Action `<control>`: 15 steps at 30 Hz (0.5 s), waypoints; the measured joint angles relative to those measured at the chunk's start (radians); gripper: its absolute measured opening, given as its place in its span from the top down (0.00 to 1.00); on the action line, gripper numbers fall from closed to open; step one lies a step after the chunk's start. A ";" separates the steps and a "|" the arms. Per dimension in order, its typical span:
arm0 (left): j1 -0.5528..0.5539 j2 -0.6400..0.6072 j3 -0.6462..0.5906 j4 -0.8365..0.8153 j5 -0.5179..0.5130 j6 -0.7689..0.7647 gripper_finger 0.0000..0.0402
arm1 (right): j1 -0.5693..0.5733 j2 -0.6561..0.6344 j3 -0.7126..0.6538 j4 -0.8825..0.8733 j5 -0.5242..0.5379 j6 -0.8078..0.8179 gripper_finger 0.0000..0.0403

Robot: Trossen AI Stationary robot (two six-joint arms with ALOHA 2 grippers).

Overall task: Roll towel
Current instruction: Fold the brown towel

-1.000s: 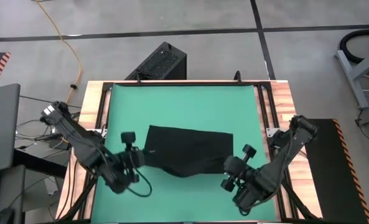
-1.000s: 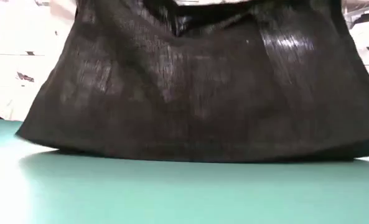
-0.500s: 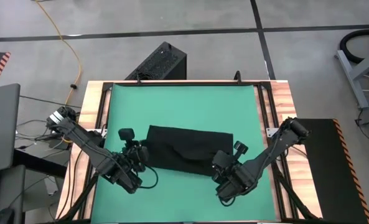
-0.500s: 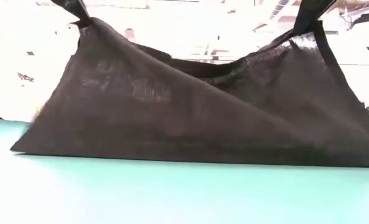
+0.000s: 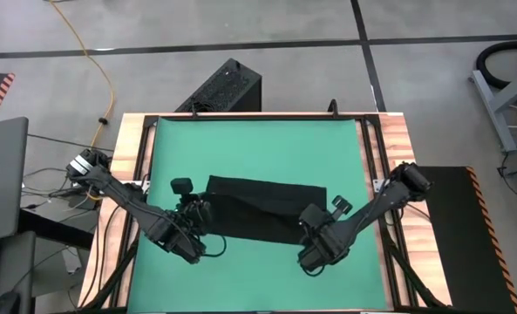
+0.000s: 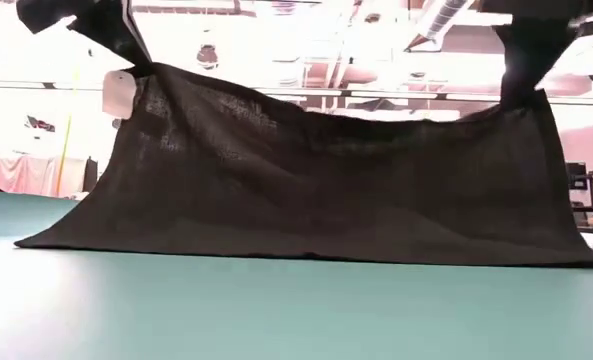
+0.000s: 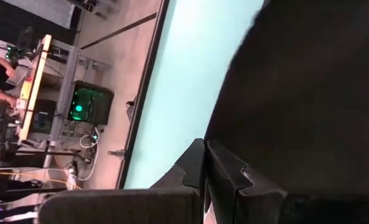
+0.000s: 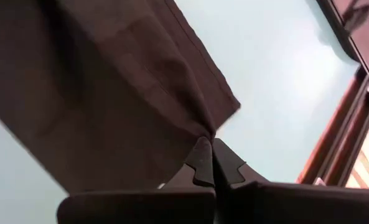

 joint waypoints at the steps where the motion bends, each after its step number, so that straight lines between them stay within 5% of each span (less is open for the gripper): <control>1: 0.002 -0.001 -0.011 0.016 -0.003 0.000 1.00 | -0.001 0.000 -0.005 0.001 -0.001 0.006 1.00; 15: 0.073 0.000 -0.139 0.182 0.010 0.086 1.00 | -0.014 -0.001 -0.083 0.018 -0.007 0.043 1.00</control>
